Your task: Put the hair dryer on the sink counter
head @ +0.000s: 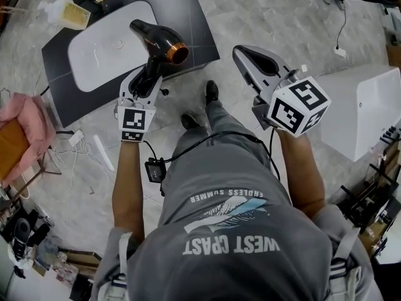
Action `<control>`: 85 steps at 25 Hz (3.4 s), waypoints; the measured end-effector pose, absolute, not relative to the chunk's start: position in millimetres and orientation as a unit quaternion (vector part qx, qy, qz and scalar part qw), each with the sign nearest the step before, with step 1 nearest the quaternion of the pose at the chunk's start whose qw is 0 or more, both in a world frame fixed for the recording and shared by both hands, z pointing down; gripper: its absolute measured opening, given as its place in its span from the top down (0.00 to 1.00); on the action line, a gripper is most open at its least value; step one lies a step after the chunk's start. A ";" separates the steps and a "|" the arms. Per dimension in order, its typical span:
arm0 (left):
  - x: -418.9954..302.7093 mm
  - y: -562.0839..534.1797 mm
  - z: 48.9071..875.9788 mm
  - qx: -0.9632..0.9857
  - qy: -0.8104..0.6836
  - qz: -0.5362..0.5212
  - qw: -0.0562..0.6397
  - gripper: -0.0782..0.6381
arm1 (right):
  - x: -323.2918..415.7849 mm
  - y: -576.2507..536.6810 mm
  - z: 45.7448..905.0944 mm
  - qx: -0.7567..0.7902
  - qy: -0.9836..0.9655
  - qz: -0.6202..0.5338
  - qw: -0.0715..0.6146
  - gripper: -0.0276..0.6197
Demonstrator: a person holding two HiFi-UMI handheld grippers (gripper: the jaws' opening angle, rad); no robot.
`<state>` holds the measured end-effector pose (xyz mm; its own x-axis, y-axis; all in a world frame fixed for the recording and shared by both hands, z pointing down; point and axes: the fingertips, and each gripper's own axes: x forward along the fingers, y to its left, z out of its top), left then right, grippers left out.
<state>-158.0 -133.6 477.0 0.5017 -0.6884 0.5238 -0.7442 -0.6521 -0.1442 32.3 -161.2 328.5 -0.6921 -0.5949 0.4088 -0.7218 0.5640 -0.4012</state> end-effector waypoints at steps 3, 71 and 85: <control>-153.4 -136.6 492.8 0.862 -0.410 0.292 0.056 0.61 | 35.4 -168.9 335.5 0.373 -0.875 0.283 0.120 0.91; -130.6 -146.5 635.6 0.832 -0.349 0.432 -0.001 0.54 | 27.0 -193.4 420.1 0.330 -0.858 0.353 0.175 0.91; -131.7 -153.6 636.5 0.829 -0.365 0.421 0.045 0.51 | 19.9 -185.6 425.0 0.323 -0.858 0.357 0.181 0.91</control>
<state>-131.7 -153.6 636.5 0.3786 -0.5678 0.7309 -0.6438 -0.7289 -0.2328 19.9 -185.6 425.0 -0.7259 -0.4253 0.5406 -0.6833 0.5362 -0.4956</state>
